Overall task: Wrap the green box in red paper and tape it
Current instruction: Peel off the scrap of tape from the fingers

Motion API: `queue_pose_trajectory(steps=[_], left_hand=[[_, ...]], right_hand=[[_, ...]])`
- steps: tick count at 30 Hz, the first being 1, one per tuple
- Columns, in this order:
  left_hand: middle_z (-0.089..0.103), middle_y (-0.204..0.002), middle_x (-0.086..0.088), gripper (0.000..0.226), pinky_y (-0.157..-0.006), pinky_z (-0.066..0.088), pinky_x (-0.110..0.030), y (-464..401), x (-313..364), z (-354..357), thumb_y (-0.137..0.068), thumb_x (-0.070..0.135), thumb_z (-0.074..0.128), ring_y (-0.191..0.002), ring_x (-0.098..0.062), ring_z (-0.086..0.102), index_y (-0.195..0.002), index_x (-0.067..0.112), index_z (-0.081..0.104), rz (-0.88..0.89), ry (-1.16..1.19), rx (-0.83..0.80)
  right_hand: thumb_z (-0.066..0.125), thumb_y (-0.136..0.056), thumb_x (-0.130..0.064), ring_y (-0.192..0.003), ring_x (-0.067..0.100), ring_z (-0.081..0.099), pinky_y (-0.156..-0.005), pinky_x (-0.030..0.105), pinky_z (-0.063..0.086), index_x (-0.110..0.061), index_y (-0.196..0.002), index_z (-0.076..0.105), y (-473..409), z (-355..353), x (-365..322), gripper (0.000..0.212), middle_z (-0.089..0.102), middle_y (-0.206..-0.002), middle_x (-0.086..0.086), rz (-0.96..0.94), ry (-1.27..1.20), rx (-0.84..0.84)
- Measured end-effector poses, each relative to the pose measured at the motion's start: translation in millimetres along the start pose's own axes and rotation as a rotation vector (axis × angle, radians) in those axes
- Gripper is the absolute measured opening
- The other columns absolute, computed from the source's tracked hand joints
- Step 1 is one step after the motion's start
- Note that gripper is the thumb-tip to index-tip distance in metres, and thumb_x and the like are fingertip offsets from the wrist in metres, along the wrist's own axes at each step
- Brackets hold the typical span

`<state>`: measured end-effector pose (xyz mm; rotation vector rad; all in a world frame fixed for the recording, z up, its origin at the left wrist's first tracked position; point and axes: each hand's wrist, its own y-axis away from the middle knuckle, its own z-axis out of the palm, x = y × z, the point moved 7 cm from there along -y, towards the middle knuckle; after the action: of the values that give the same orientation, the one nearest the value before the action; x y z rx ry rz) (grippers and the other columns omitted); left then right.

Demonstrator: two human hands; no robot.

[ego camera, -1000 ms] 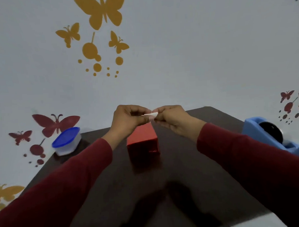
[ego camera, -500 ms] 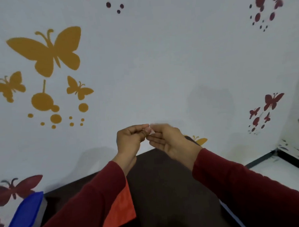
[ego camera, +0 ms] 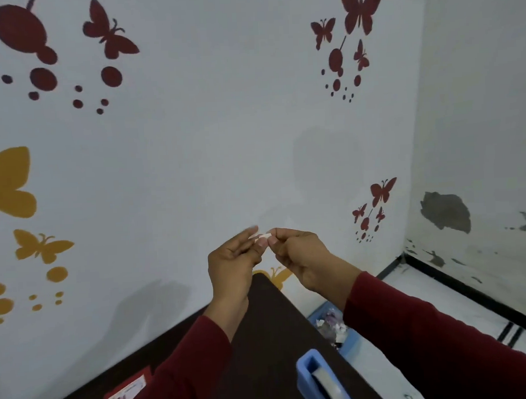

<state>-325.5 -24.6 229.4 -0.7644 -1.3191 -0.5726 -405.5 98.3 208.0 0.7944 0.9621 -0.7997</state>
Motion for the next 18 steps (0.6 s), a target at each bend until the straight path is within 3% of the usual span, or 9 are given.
queue_pose_trajectory(steps=[4, 7, 11, 15, 18], left_hand=[[0.080, -0.085, -0.002, 0.015, -0.071, 0.057, -0.019, 6.3, -11.9, 79.1, -0.082, 0.006, 0.083, -0.077, -0.008, 0.072, -0.094, 0.015, 0.082, 0.004, -0.058, -0.024], [0.079, -0.083, -0.005, 0.013, -0.067, 0.055, -0.017, 9.8, -28.0, 154.9, -0.083, -0.002, 0.081, -0.080, -0.013, 0.075, -0.087, 0.010, 0.081, 0.032, -0.122, -0.051], [0.079, -0.079, 0.000, 0.013, -0.067, 0.054, -0.013, -0.6, -54.7, 227.1, -0.079, -0.004, 0.083, -0.077, -0.008, 0.075, -0.084, 0.008, 0.080, 0.047, -0.237, -0.039], [0.078, -0.077, -0.001, 0.024, -0.071, 0.056, -0.016, -16.9, -88.8, 253.7, -0.072, -0.012, 0.084, -0.077, -0.009, 0.075, -0.090, 0.001, 0.073, -0.006, -0.260, 0.042], [0.078, -0.082, -0.001, 0.039, -0.067, 0.054, -0.013, -36.8, -119.8, 258.8, -0.069, -0.009, 0.088, -0.076, -0.006, 0.074, -0.099, 0.006, 0.069, -0.092, -0.279, 0.110]], right_hand=[[0.073, -0.088, 0.005, -0.086, 0.022, 0.077, -0.092, 0.035, 0.062, -0.008, -0.088, 0.083, -13.8, -88.7, -25.4, 0.017, 0.080, -0.089, 0.010, -0.047, 0.087, 0.084], [0.063, -0.080, 0.014, -0.089, 0.033, 0.078, -0.087, 0.038, 0.064, -0.006, -0.085, 0.083, -30.3, -158.4, -43.8, 0.029, 0.078, -0.089, 0.019, -0.032, 0.082, 0.107], [0.053, -0.086, 0.013, -0.090, 0.031, 0.076, -0.084, 0.037, 0.064, 0.006, -0.094, 0.078, -61.4, -221.5, -58.3, 0.027, 0.076, -0.098, 0.025, 0.110, -0.066, 0.051], [0.062, -0.091, 0.010, -0.091, 0.028, 0.075, -0.079, 0.029, 0.063, 0.003, -0.100, 0.076, -99.9, -253.9, -52.0, 0.019, 0.078, -0.098, 0.020, 0.184, 0.000, -0.051], [0.058, -0.092, 0.015, -0.085, 0.025, 0.073, -0.080, 0.028, 0.063, 0.001, -0.097, 0.075, -138.0, -270.2, -30.8, 0.022, 0.077, -0.093, 0.015, 0.232, 0.044, -0.110]])
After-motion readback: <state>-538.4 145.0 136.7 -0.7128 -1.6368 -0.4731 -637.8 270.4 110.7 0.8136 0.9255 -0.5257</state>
